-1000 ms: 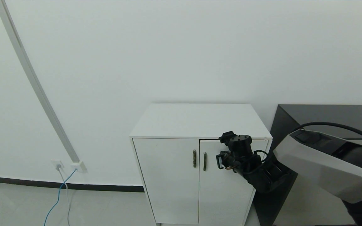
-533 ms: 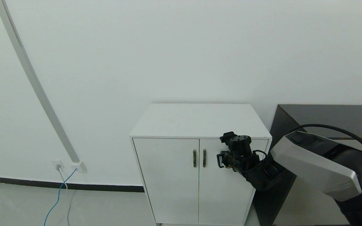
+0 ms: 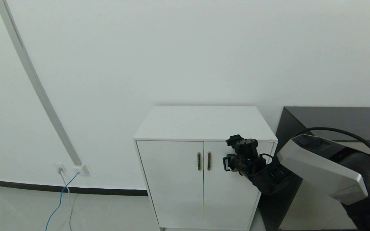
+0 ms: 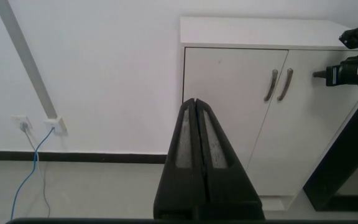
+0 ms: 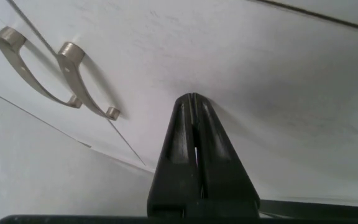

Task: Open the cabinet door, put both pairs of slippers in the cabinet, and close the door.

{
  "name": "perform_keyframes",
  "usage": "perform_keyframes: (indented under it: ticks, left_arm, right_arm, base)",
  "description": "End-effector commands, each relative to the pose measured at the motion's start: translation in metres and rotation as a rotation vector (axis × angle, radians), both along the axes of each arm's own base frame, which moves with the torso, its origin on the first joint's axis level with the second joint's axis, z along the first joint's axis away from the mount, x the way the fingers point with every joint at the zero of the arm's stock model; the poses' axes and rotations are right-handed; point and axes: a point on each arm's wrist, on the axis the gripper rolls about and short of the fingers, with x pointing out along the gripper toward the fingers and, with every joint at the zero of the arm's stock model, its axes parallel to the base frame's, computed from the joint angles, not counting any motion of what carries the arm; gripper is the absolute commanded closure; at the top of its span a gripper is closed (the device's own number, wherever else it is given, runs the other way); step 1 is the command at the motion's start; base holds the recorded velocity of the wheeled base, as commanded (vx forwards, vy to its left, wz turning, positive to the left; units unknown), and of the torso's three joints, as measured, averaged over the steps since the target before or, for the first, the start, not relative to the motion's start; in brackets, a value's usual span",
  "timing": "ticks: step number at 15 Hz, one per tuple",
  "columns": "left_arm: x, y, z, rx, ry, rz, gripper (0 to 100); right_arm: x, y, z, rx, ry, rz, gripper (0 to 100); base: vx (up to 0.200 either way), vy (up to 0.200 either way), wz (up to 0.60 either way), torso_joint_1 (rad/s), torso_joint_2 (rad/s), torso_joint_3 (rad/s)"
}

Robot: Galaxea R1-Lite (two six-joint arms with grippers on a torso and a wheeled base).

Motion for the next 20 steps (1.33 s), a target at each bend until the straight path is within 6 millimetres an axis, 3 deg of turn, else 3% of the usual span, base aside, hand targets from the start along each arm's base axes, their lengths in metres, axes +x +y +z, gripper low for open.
perform_keyframes:
  ticks: [1,12,16,20]
  left_arm:
    - [0.0,0.0,0.0,0.0,0.002,0.001,100]
    - [0.0,0.0,0.0,0.0,0.002,0.001,100]
    - [0.0,0.0,0.0,0.0,0.002,0.001,100]
    - [0.0,0.0,0.0,0.0,0.002,0.001,100]
  right_arm:
    - [-0.005,0.001,0.003,-0.001,0.006,0.008,100]
    - [-0.047,-0.003,0.026,0.008,-0.013,0.048,100]
    - [-0.077,-0.021,0.056,0.016,-0.028,0.045,100]
    - [-0.114,-0.053,0.088,0.027,-0.056,0.016,100]
  base:
    - [0.0,0.0,0.0,0.0,0.0,0.0]
    - [0.0,0.0,0.0,0.0,0.0,0.0]
    - [0.0,0.0,0.0,0.0,0.0,0.0]
    - [0.0,0.0,0.0,0.0,0.0,0.0]
